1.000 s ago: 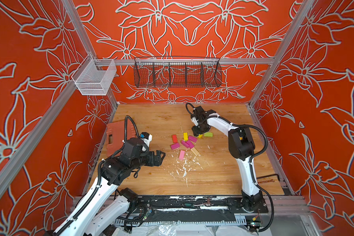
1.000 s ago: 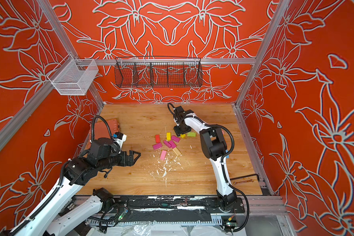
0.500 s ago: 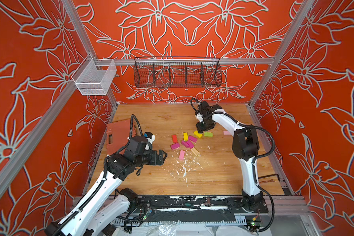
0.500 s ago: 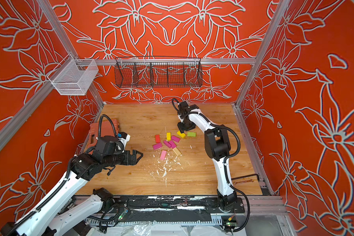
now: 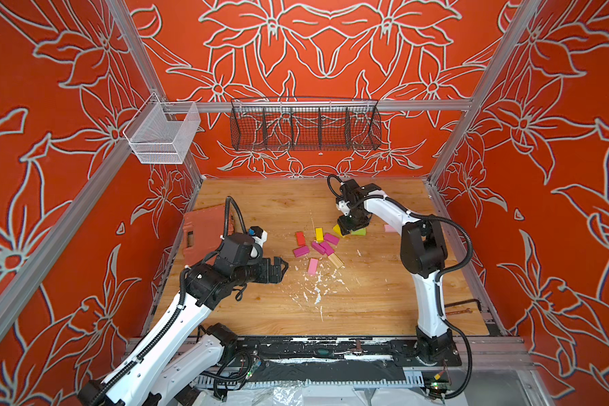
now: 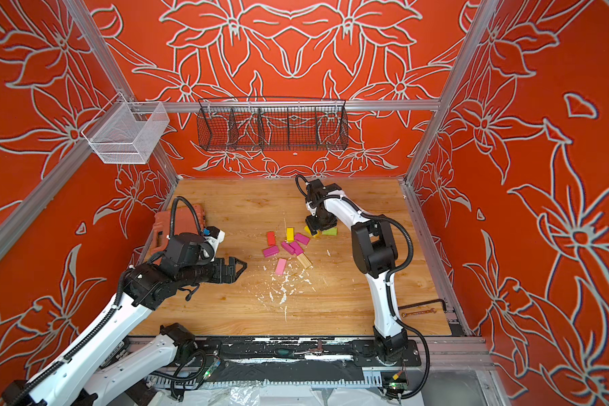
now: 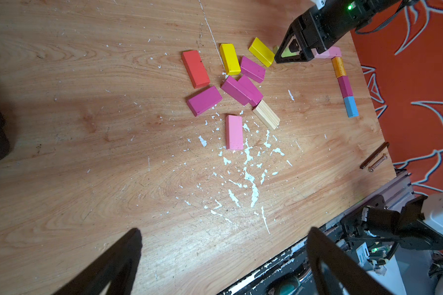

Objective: Assemble the number 7 with building blocks
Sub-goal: Assemble the building block at the center of the board.

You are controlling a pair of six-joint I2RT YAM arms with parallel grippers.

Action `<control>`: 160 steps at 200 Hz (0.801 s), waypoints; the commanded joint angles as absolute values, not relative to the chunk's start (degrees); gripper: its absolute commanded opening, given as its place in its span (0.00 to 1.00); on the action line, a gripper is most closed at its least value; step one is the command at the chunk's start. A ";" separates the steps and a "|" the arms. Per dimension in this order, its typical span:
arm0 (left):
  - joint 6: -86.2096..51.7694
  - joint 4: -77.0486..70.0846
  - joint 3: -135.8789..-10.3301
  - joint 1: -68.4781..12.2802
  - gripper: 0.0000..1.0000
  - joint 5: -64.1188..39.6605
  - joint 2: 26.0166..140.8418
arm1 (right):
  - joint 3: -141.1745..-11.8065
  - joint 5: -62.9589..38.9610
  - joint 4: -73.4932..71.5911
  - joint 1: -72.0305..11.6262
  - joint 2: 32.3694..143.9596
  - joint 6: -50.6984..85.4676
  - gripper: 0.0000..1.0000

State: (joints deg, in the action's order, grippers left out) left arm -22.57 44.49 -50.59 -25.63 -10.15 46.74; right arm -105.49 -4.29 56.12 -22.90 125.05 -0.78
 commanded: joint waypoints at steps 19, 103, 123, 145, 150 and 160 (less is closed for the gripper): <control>-23.31 44.31 -50.01 -25.97 0.98 -8.18 45.10 | -104.93 -3.80 53.28 -23.46 123.65 -3.52 0.63; -23.60 44.56 -50.00 -25.93 0.98 -6.94 43.25 | -108.72 -2.54 54.84 -25.09 126.76 -7.74 0.62; -23.70 44.56 -49.93 -25.75 0.98 -6.90 43.07 | -108.54 -1.02 55.19 -25.56 126.89 -8.59 0.62; -23.66 44.47 -49.96 -25.57 0.98 -7.16 43.07 | -108.19 0.12 55.20 -25.95 127.22 -9.59 0.62; -23.73 44.47 -49.98 -25.50 0.98 -7.16 42.99 | -108.25 0.26 55.28 -26.01 127.35 -9.76 0.62; -23.73 44.52 -50.00 -25.49 0.98 -7.12 42.93 | -108.37 0.54 55.37 -26.10 127.71 -10.00 0.62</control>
State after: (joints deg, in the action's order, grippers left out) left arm -23.29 44.49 -50.57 -25.56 -7.55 43.55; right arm -107.24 -1.52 53.74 -25.47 125.82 -7.55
